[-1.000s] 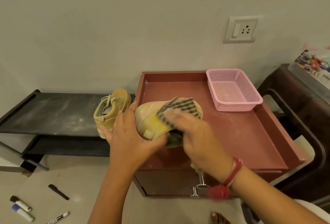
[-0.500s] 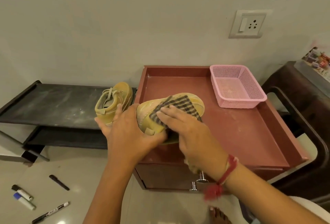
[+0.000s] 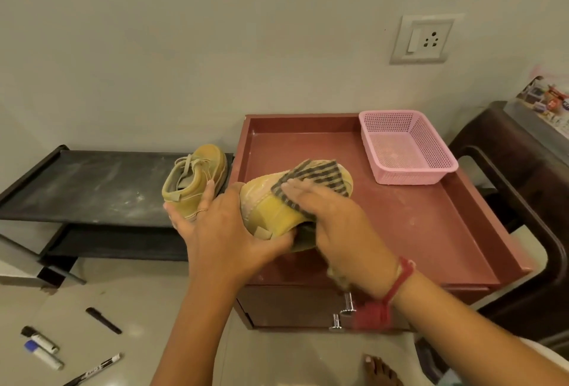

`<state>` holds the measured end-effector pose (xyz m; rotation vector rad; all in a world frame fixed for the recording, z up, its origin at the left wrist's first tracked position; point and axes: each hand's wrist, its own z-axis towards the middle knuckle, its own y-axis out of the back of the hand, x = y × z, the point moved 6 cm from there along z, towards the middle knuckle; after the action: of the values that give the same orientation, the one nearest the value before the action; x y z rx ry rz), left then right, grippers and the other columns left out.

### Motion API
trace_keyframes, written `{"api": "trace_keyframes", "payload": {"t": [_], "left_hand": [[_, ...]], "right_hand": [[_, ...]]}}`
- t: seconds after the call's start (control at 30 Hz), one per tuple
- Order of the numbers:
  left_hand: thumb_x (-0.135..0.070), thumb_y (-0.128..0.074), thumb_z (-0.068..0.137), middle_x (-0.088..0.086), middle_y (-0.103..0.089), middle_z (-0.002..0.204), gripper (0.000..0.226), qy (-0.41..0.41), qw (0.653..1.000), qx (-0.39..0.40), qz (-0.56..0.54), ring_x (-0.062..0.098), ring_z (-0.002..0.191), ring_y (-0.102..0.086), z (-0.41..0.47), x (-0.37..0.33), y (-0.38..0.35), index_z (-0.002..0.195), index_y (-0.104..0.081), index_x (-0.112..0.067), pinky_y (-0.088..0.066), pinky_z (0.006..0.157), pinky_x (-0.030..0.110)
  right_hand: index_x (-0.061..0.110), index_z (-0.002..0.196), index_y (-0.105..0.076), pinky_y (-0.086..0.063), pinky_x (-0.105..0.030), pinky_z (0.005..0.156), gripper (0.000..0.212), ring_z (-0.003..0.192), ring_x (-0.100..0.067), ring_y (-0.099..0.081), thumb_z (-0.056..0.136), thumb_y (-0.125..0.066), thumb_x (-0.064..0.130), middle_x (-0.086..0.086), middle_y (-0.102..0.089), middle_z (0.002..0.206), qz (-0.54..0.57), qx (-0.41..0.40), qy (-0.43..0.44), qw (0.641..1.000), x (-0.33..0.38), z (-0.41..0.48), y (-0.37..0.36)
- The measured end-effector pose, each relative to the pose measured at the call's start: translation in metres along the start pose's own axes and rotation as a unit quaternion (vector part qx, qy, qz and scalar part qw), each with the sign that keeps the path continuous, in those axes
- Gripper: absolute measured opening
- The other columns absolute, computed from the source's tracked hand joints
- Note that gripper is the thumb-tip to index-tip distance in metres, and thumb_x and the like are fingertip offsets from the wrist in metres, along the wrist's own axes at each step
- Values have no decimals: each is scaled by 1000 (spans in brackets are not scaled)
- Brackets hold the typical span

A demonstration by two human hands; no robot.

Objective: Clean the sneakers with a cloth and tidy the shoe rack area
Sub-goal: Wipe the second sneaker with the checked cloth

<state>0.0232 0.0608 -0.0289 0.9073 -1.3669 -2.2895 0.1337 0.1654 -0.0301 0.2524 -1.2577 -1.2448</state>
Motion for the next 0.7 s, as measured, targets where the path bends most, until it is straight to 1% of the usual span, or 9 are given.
{"api": "trace_keyframes", "payload": {"t": [0.07,0.1,0.23,0.37,0.43,0.5,0.53,0.63,0.7], "left_hand": [[-80,-50,52,-9,-64,116,88,0,1000,6,12,21,134,-40,0,3,-1,119,-58,-24,10,108,65],[-81,-51,52,-9,-64,114,87,0,1000,14,20,22,135,-40,1,5,-1,117,-59,-24,9,108,66],[-84,-46,48,-4,-66,110,91,12,999,21,26,24,138,-36,0,8,1,112,-61,-21,9,108,66],[-76,-49,49,-8,-67,102,75,12,1000,19,17,25,137,-38,-2,5,3,103,-61,-25,10,108,66],[-79,-48,48,-8,-67,105,79,5,999,24,26,24,138,-37,-1,8,1,106,-61,-25,11,108,65],[-81,-47,47,-7,-66,108,84,13,999,27,26,24,139,-35,0,10,1,108,-61,-25,12,108,64],[-81,-47,47,-8,-66,108,83,16,999,24,22,23,139,-35,-1,11,2,108,-61,-26,12,108,64],[-77,-49,47,-14,-61,99,77,11,1000,13,5,24,137,-38,-1,10,3,105,-62,-27,11,108,65],[-78,-48,48,-11,-64,104,81,5,1000,20,16,24,136,-39,0,9,3,108,-61,-25,11,108,65]], "right_hand": [[16,130,-53,-21,-28,114,64,134,-13,-34,73,-32,-5,1,-48,138,12,40,44,998,12,-14,-15],[18,132,-51,-21,-27,115,67,135,-11,-32,72,-32,-6,2,-46,140,8,43,43,998,7,-12,-13],[16,135,-47,-27,-34,113,63,134,-14,-35,76,-35,-2,0,-44,142,-35,-6,-72,997,-38,15,3],[16,133,-49,-17,-23,115,69,133,-6,-30,70,-32,-7,4,-45,139,19,32,-15,999,-3,-5,-20],[18,133,-49,-20,-28,115,69,134,-8,-32,72,-37,-13,4,-45,140,19,22,-19,999,-14,1,-14],[17,133,-49,-26,-36,113,67,135,-13,-34,74,-41,-15,1,-46,140,7,-2,-56,998,-30,14,-6],[16,133,-49,-25,-36,114,67,135,-13,-33,75,-40,-14,1,-45,141,2,-2,-64,998,-30,15,-7],[17,134,-48,-18,-25,116,69,136,-9,-30,72,-35,-12,3,-45,140,27,36,-19,999,-6,0,-19],[19,133,-50,-20,-27,115,70,135,-8,-31,73,-35,-14,5,-47,139,31,28,-17,999,-14,1,-13]]}}
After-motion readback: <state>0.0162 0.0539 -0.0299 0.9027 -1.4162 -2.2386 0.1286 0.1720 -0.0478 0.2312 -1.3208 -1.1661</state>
